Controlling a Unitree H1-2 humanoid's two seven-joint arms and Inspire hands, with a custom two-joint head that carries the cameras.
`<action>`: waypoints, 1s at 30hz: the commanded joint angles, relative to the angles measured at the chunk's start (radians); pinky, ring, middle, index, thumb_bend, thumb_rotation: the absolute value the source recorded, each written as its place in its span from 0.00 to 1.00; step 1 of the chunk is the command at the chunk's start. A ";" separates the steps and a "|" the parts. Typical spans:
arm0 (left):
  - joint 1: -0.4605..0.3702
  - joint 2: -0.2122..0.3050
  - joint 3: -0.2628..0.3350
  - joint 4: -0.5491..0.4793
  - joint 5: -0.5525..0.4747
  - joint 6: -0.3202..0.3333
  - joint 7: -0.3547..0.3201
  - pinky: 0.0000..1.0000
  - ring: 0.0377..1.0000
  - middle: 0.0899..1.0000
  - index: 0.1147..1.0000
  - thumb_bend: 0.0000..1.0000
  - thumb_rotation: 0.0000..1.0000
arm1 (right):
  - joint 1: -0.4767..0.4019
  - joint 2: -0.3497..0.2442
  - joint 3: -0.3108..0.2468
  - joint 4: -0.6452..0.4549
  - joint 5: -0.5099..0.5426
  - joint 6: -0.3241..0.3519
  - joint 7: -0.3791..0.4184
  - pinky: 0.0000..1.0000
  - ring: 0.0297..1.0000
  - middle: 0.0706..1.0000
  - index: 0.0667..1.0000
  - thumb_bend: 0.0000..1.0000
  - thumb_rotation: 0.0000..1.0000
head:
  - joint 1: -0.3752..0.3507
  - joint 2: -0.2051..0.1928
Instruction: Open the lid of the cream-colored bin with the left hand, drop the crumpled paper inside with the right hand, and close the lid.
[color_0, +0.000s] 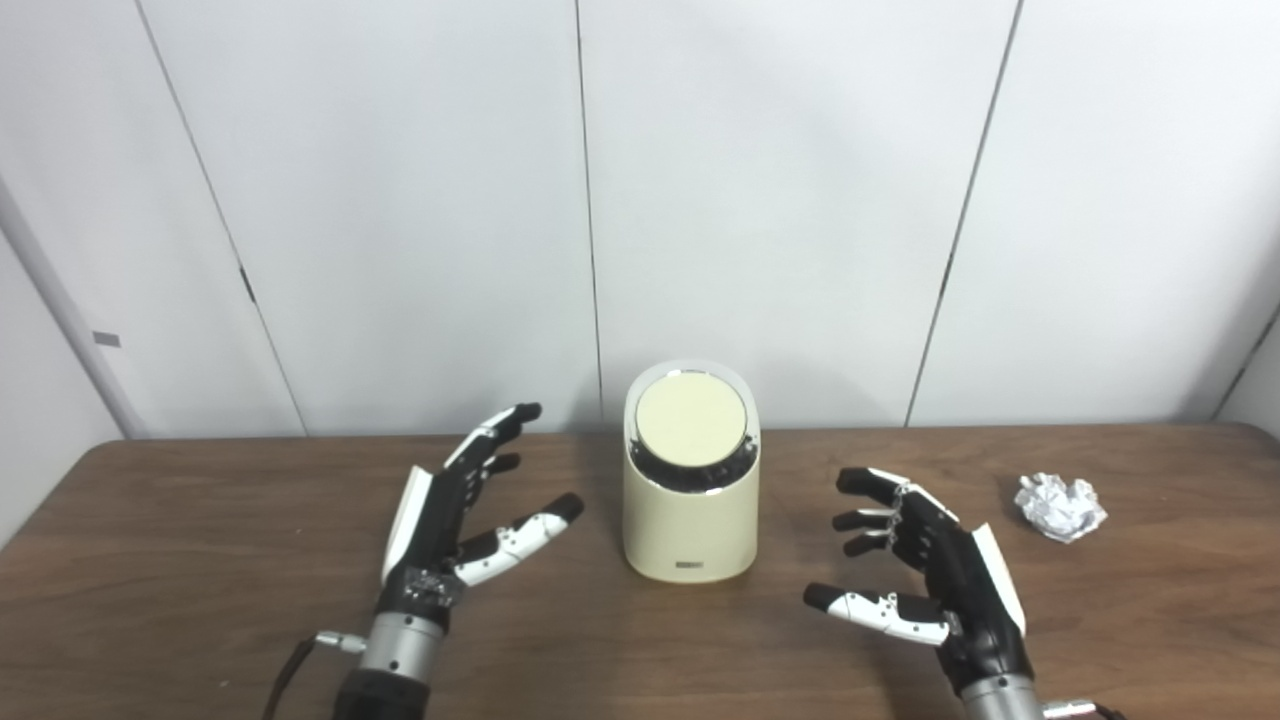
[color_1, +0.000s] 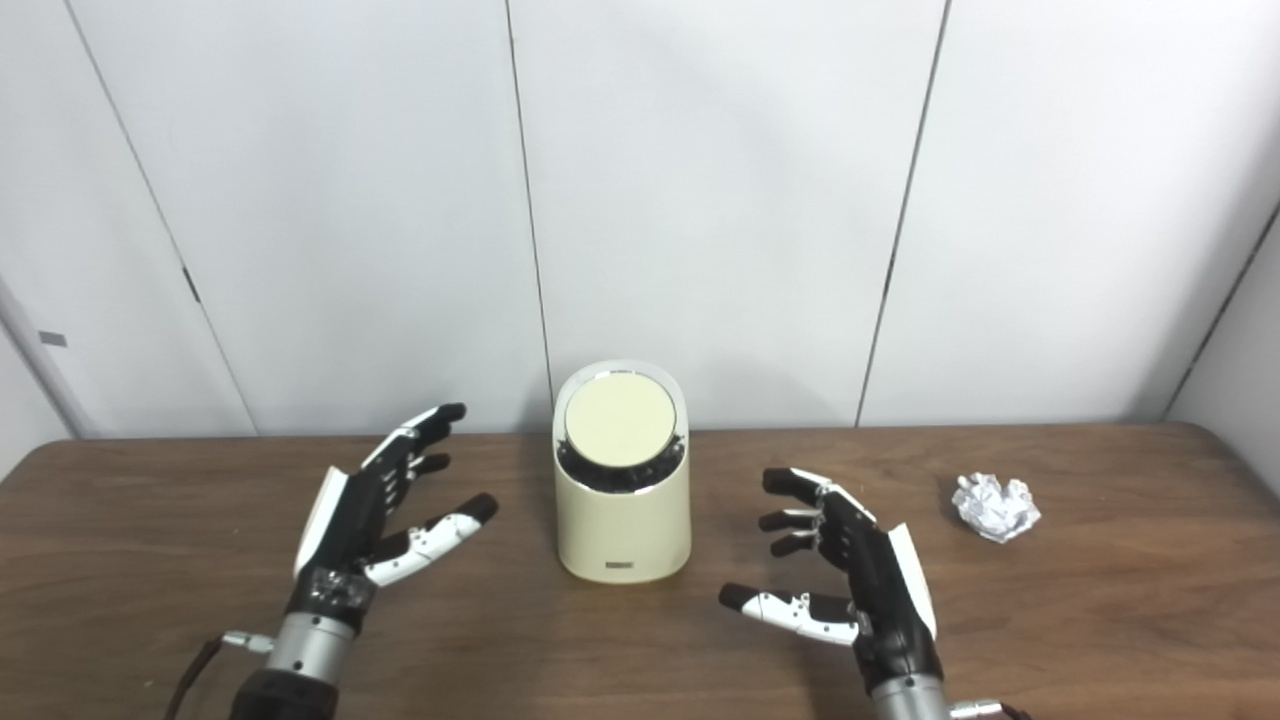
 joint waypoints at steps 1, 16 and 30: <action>-0.078 -0.026 -0.010 -0.039 0.061 0.044 0.047 0.78 0.90 0.91 0.90 0.79 0.26 | -0.034 0.002 0.000 -0.019 0.002 -0.025 -0.005 0.53 0.62 0.74 0.70 0.78 0.12 | -0.001 0.000; -0.249 -0.014 -0.043 0.043 0.117 0.111 0.057 0.81 0.93 0.94 0.93 0.88 0.20 | -0.037 0.006 0.008 -0.017 -0.024 -0.031 -0.013 0.51 0.60 0.74 0.71 0.78 0.14 | -0.008 -0.004; -0.330 0.032 -0.095 0.082 0.168 0.171 0.031 0.78 0.93 0.94 0.94 0.89 0.20 | -0.044 0.026 0.011 -0.006 -0.031 -0.030 -0.024 0.49 0.60 0.74 0.70 0.74 0.12 | -0.015 -0.005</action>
